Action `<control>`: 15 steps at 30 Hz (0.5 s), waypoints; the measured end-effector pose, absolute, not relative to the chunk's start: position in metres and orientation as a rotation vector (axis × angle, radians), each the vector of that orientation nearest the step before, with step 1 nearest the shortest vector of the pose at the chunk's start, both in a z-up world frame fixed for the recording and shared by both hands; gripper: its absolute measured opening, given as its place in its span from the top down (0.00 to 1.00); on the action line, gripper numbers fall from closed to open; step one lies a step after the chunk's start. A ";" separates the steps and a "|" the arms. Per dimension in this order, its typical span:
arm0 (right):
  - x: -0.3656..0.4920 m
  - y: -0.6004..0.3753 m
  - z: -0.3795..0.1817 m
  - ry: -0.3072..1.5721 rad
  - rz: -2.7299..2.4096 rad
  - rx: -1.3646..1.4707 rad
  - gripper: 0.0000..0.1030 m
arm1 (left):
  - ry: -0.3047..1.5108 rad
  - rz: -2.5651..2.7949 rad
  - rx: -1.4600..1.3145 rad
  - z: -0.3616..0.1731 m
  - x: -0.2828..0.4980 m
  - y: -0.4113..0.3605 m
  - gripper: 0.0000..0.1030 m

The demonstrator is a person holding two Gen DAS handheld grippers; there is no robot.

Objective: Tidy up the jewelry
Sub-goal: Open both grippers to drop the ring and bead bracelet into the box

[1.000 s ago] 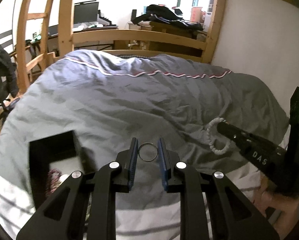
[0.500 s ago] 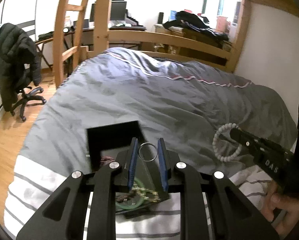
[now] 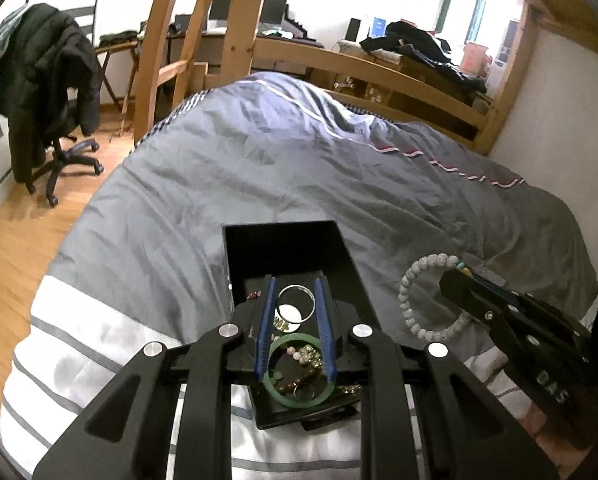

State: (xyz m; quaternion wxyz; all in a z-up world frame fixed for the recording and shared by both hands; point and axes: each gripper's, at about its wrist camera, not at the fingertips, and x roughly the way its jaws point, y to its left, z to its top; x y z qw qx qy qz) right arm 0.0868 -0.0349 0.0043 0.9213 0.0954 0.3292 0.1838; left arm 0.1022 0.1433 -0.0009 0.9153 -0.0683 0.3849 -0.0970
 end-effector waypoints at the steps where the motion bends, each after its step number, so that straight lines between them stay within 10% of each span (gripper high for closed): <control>1: 0.087 -0.031 0.004 0.676 0.385 0.196 0.87 | 0.800 -0.199 -0.148 -0.003 0.103 0.144 0.81; 15: 0.088 -0.012 -0.015 0.727 0.446 0.201 0.87 | 0.841 -0.185 -0.135 -0.019 0.110 0.145 0.81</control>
